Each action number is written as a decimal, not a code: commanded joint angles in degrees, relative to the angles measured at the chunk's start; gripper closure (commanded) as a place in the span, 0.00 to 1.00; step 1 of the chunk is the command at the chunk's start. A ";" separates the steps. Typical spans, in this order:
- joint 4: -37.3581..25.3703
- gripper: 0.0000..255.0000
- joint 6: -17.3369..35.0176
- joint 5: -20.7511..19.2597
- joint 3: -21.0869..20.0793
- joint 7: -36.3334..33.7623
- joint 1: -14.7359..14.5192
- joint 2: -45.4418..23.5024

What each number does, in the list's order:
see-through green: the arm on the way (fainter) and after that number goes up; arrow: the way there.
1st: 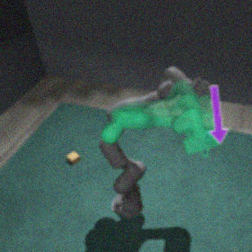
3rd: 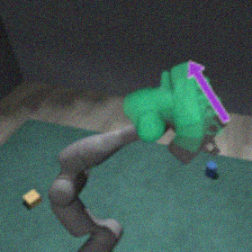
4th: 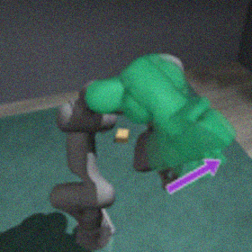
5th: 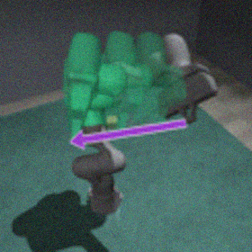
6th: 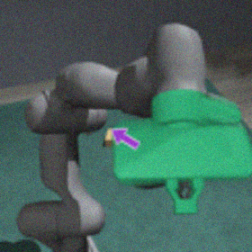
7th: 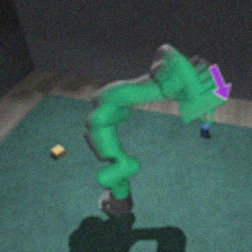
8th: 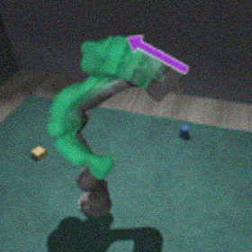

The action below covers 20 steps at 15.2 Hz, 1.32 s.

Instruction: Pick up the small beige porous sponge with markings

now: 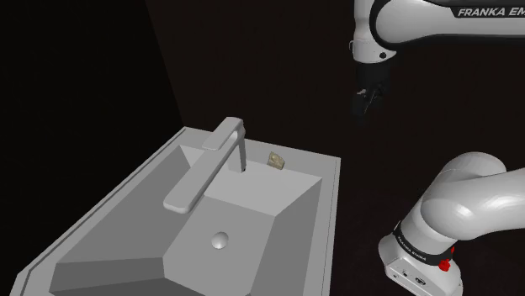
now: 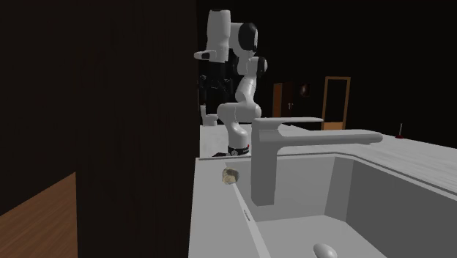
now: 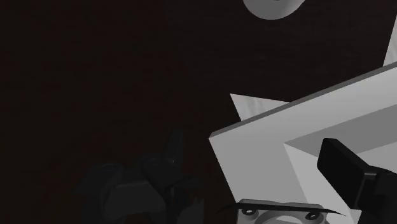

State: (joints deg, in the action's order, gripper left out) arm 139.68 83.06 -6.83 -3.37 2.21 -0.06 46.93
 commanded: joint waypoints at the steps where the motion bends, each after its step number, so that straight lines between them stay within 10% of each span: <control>1: 0.00 0.00 0.00 0.00 0.00 0.00 0.00 0.00; 20: 4.25 0.00 42.86 9.77 -2.06 2.54 -7.38 -26.58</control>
State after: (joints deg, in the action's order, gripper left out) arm 144.53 123.35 2.37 -5.09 4.65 -6.94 22.66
